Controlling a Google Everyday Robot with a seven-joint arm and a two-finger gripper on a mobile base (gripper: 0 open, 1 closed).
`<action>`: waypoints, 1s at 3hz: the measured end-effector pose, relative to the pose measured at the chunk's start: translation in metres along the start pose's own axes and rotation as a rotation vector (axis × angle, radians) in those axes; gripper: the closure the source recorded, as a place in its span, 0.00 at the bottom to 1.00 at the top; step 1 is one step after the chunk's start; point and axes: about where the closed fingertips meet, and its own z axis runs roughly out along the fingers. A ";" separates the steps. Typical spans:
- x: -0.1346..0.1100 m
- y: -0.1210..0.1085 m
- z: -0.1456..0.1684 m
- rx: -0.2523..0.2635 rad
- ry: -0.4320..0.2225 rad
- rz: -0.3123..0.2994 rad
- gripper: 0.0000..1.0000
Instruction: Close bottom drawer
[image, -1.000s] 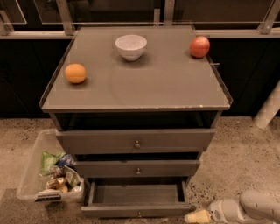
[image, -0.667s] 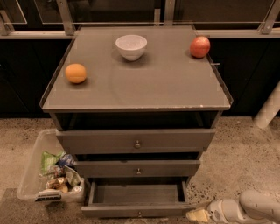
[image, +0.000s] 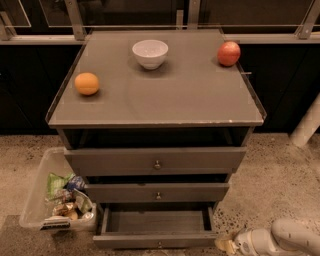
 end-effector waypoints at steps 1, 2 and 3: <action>0.010 -0.006 0.035 -0.120 -0.024 -0.048 1.00; 0.025 -0.021 0.079 -0.236 -0.022 -0.043 1.00; 0.039 -0.041 0.112 -0.289 -0.009 -0.003 1.00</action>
Offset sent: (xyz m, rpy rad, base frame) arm 0.0237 0.0403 -0.1344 0.2989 0.0553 0.1961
